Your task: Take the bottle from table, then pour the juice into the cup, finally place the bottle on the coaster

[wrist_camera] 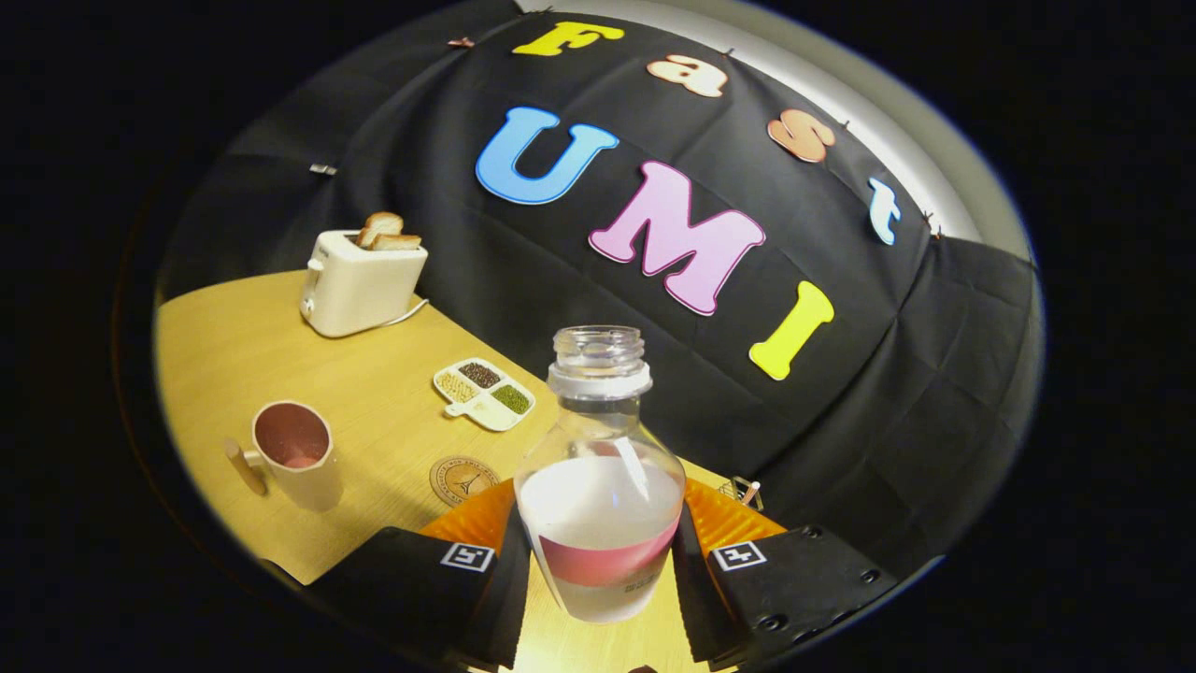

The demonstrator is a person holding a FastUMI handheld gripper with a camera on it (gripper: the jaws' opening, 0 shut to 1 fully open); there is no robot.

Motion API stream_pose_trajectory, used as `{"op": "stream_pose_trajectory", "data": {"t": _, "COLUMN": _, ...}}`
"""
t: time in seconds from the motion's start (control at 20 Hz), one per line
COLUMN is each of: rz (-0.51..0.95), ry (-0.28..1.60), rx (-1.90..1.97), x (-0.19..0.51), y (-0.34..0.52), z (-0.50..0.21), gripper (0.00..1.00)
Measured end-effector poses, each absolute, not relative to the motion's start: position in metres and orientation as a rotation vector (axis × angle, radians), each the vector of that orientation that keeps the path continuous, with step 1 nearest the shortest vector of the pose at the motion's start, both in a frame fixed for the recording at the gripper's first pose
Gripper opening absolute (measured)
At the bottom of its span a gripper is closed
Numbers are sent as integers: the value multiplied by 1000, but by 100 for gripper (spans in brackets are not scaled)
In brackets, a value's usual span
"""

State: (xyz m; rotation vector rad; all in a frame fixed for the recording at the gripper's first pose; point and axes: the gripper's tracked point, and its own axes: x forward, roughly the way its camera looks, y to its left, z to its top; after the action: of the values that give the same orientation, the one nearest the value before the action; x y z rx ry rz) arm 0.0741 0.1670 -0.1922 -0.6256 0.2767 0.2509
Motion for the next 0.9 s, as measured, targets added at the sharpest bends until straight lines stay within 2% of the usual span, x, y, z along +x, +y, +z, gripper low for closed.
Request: {"op": "stream_pose_trajectory", "data": {"t": 0.9, "rz": 421, "ry": 258, "rx": -1240, "x": 54, "y": 251, "z": -269, "gripper": 69}}
